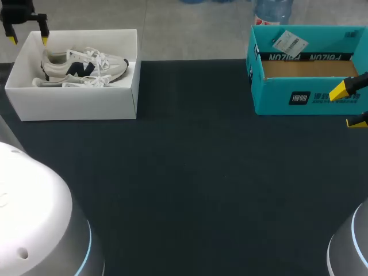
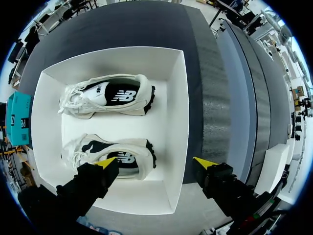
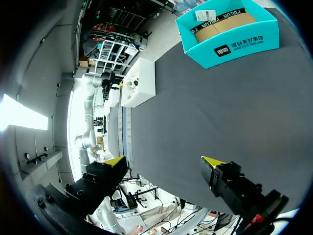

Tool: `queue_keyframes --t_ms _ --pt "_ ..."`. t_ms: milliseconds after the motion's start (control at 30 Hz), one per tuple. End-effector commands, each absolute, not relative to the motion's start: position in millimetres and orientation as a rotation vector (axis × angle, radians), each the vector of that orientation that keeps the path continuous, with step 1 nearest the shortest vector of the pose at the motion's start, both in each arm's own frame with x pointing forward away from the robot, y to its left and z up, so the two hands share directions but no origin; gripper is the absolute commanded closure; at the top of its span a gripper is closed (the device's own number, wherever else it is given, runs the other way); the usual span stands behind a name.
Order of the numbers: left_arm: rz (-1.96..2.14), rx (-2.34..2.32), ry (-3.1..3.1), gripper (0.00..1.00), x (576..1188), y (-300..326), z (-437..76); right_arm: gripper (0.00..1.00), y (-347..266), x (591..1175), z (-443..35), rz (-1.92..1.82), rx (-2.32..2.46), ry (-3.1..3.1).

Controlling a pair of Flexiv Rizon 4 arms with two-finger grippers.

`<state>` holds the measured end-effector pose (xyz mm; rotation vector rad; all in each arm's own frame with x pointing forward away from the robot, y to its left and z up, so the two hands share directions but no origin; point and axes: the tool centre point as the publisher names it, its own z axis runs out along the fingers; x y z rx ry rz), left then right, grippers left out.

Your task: Take the shoe out of the shoebox, open the shoe tongue, remove and reinsert the insole, then place the shoe into the shoebox

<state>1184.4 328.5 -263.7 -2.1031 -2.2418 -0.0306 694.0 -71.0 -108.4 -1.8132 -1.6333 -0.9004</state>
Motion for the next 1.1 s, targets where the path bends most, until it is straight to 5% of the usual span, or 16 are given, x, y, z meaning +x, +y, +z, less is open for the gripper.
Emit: queue_keyframes --t_ms 33,433,1100 --pt "-0.046 -2.106 -2.244 0.00 1177.7 327.1 -259.1 0.00 -70.7 693.8 -108.8 -0.899 -1.815 -1.633" --pt "-0.046 -2.106 -2.244 0.00 1177.7 327.1 -259.1 0.00 -70.7 693.8 -108.8 -0.899 -1.815 -1.633" --pt "-0.132 -2.201 -2.265 0.00 1085.4 331.0 -247.9 0.00 -70.7 693.8 -108.8 -0.899 -1.815 -1.633"
